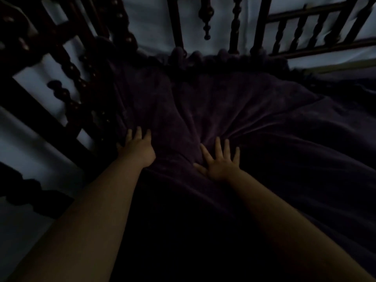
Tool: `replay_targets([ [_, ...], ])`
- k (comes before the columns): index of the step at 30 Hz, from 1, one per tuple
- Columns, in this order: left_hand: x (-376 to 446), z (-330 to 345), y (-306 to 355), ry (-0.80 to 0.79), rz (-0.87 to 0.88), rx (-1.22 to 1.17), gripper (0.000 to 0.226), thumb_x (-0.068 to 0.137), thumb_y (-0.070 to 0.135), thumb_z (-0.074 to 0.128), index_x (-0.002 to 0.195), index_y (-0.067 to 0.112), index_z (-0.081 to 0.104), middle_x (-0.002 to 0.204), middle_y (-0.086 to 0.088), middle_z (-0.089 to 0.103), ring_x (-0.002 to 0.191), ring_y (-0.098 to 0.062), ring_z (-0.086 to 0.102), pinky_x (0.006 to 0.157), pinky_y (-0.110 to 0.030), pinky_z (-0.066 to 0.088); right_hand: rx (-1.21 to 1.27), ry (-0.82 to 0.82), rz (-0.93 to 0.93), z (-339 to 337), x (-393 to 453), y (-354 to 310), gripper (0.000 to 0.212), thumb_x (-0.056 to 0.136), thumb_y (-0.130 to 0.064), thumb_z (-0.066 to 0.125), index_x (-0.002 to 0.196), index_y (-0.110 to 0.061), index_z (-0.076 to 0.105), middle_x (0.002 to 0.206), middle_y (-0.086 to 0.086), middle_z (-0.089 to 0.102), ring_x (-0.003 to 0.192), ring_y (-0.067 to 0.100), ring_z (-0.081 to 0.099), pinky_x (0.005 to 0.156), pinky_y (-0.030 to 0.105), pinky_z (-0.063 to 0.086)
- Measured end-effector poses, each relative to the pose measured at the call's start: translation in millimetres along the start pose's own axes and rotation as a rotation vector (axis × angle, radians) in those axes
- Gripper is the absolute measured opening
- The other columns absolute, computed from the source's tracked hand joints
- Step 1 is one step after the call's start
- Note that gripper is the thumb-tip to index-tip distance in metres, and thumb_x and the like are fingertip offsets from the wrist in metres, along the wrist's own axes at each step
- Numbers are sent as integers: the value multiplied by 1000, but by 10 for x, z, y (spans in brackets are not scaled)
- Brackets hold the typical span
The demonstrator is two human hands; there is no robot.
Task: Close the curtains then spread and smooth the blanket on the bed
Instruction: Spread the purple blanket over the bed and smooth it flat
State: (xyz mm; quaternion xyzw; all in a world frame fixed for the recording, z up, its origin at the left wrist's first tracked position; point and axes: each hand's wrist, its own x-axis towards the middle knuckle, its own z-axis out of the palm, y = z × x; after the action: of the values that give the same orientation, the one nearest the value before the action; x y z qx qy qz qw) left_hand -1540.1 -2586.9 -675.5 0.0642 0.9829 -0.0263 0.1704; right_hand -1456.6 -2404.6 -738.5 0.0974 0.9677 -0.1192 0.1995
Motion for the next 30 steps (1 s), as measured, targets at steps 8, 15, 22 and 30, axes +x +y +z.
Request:
replay_targets([
  [8, -1010, 203, 103, -295, 106, -148, 98, 71, 78, 38, 147, 31, -3, 158, -2, -15, 144, -28, -16, 117, -55, 0, -176, 23, -8, -84, -766, 160, 59, 95, -51, 17, 145, -31, -7, 157, 8, -12, 145, 26, -7, 118, 43, 1],
  [15, -2075, 346, 373, -274, 155, -33, 57, 95, 49, 15, 146, 34, -5, 158, 5, -15, 143, -27, -18, 113, -58, -6, -50, 42, 49, 170, -1917, 552, 55, 97, -45, 19, 146, -27, 2, 158, 4, -5, 145, 22, -1, 118, 41, 6],
  [22, -3153, 681, 547, -261, 208, -74, 61, 94, 50, 22, 148, 30, 1, 158, 10, -9, 143, -30, -18, 114, -58, 0, 157, 55, 98, 528, -2967, 973, 53, 98, -40, 22, 146, -21, 14, 157, 9, 12, 143, 26, 15, 118, 42, 16],
  [30, -4418, 1175, 969, -322, 86, -318, 62, 95, 47, 25, 147, 30, -4, 156, 7, -21, 141, -36, -21, 118, -43, -2, 172, 61, -90, 869, -4410, 1496, 65, 94, -47, 19, 140, -2, 30, 148, 31, 23, 137, 42, 29, 113, 45, 30],
])
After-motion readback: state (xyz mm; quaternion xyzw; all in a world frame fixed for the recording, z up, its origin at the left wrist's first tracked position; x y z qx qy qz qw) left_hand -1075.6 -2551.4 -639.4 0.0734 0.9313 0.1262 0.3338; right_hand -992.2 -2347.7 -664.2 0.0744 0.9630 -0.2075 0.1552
